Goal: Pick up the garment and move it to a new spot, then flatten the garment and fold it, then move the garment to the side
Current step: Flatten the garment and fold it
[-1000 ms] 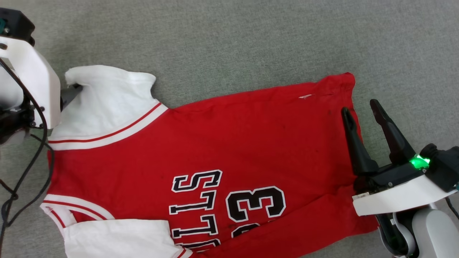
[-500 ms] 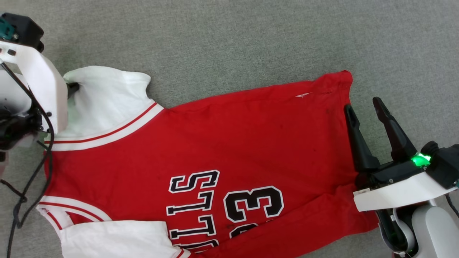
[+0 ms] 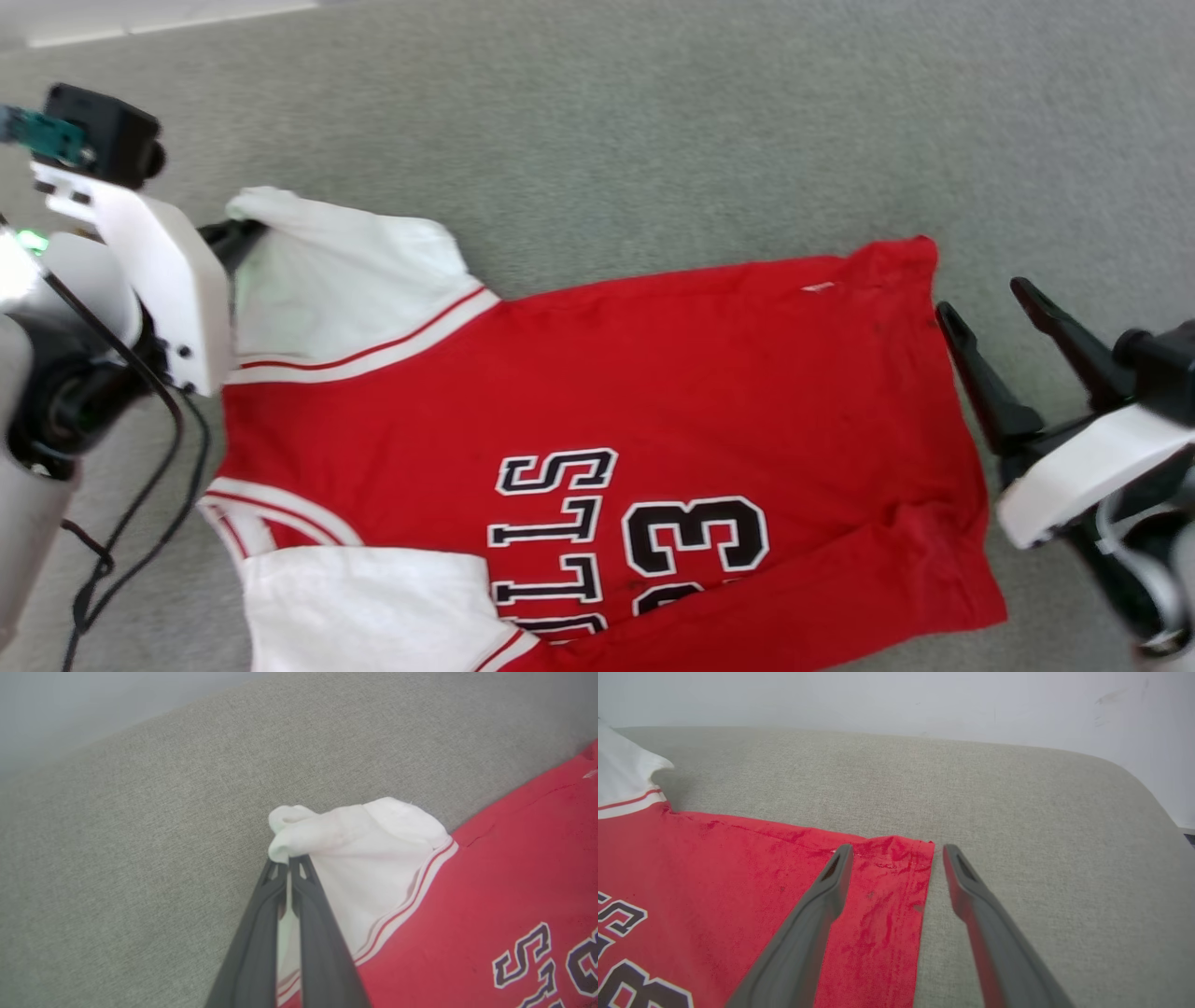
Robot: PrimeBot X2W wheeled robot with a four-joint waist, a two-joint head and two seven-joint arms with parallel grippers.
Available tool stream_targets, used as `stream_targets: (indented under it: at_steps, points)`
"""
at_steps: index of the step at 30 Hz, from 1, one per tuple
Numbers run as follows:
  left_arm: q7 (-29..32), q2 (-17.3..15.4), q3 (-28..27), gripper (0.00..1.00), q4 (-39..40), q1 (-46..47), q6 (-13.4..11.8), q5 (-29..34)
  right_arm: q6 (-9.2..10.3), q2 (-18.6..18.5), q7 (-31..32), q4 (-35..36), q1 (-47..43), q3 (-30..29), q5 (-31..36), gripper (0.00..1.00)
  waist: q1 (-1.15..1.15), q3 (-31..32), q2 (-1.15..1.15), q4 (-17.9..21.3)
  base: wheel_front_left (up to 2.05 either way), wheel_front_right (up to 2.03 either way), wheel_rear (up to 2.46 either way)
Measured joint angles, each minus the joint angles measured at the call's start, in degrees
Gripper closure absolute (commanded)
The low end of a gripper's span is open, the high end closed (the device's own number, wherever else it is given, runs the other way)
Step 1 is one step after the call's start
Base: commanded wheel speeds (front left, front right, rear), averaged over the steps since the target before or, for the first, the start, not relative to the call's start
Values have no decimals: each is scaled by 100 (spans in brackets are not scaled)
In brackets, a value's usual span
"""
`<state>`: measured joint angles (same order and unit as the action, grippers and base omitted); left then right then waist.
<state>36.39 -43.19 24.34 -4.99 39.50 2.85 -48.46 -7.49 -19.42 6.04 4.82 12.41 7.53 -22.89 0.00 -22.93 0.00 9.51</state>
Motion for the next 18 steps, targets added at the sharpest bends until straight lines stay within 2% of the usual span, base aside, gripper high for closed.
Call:
stream_targets:
  at_steps: [4,10,15,18]
  points:
    - [-197,4,78,100,532,-177,35,102,-1,-498,1147,80,193,-86,-51,0,0,137,0,-237,0,0,0]
    - [-349,-63,138,100,1365,-398,19,240,-2,-984,3061,109,564,-212,-381,0,0,172,0,-587,0,0,0]
    - [-470,-31,137,100,1875,-574,-35,226,-1,-1047,4401,9,895,-356,-482,0,0,48,0,-842,0,0,0]
    - [-541,-55,126,100,2102,-673,-57,233,-1,-1103,5001,-114,1112,-425,-324,0,0,-88,0,-960,0,0,0]
